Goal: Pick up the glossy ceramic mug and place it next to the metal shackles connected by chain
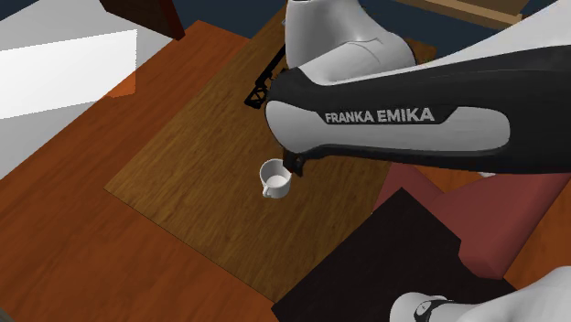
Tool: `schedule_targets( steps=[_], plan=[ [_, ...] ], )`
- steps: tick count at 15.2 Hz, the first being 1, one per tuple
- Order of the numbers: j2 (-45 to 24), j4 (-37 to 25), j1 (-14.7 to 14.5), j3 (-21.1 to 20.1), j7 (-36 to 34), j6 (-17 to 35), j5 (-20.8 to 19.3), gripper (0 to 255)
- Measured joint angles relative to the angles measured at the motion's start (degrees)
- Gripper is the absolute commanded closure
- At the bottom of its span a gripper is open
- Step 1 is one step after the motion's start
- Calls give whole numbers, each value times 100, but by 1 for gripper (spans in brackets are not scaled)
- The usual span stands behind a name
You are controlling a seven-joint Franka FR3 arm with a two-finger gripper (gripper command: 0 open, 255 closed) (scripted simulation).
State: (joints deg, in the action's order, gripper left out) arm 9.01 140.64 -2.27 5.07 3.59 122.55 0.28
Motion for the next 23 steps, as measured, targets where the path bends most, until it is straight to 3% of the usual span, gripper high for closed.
schedule_targets(
  steps=[10, 16, 23],
  plan=[
    [-2244, -1137, -44, -77, 495, 1081, 566, 0],
    [-2621, -1068, -41, -124, 563, 1527, 665, 0],
    [-2722, -1066, -42, -136, 573, 1633, 686, 0]
  ],
)
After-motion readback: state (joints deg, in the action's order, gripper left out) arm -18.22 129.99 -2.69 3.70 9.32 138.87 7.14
